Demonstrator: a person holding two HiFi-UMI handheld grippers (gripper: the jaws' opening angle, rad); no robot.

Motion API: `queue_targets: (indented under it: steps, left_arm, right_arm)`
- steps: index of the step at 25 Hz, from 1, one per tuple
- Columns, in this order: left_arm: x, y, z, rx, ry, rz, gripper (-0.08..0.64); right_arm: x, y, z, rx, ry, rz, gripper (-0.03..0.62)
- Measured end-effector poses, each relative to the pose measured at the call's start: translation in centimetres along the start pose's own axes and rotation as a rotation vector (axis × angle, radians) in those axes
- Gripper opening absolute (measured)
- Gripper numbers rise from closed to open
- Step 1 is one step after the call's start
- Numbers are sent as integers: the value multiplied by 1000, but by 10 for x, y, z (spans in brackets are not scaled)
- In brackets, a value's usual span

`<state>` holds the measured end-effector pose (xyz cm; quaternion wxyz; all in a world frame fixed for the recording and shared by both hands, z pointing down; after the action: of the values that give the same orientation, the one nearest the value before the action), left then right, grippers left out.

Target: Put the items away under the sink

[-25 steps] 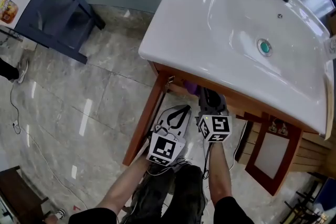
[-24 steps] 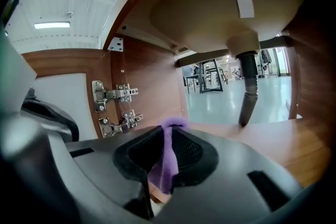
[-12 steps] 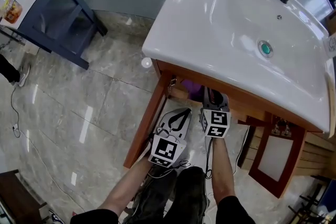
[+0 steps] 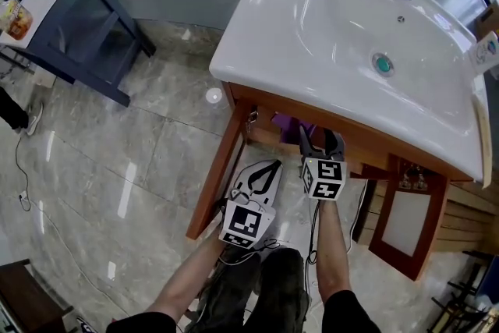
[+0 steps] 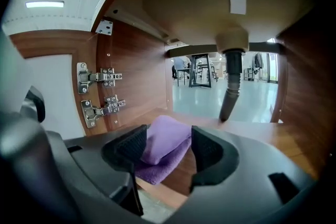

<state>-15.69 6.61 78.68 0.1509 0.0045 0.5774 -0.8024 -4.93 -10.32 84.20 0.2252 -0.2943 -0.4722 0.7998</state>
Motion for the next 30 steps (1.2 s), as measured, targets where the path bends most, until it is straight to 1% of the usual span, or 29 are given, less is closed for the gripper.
queue_targets:
  steps: [3, 6, 11, 14, 16, 19, 23, 27, 30]
  left_arm:
    - [-2, 7, -5, 1, -6, -3, 8]
    - [-6, 19, -13, 4, -20, 1, 6]
    - [-16, 54, -28, -14, -55, 16, 6]
    - [-19, 78, -40, -11, -62, 14, 7]
    - [-19, 96, -48, -14, -62, 7, 8]
    - [-20, 124, -61, -17, -71, 22, 8]
    - [-19, 165, -78, -24, -84, 29, 8]
    - [-12, 212, -91, -33, -87, 50, 8]
    - [-6, 248, -101, -48, -89, 62, 7]
  right_arm:
    - [-3, 1, -13, 16, -9, 15, 272]
    - [0, 10, -35, 14, -13, 8, 272]
    - [12, 35, -80, -13, -1, 14, 272]
    - [21, 53, -108, -32, -1, 19, 270]
    - [27, 68, -127, -42, -1, 18, 268]
    - [36, 94, -154, -54, 0, 25, 261]
    - [49, 131, -187, -80, -9, 20, 227]
    - [59, 175, -216, -107, -17, 12, 213]
    - [63, 210, -239, -137, -34, -4, 186]
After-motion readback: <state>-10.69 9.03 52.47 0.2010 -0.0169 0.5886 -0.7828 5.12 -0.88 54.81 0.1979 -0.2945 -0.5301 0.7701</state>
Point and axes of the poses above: the fingertips, and each gripper's own axes: z forward along the fingers, x to its left, y out of its top, the point moved 10 cm from there along -z, backward along the fingers, and after that the axes turned 14 degrees about z, right-handed, at the moved point
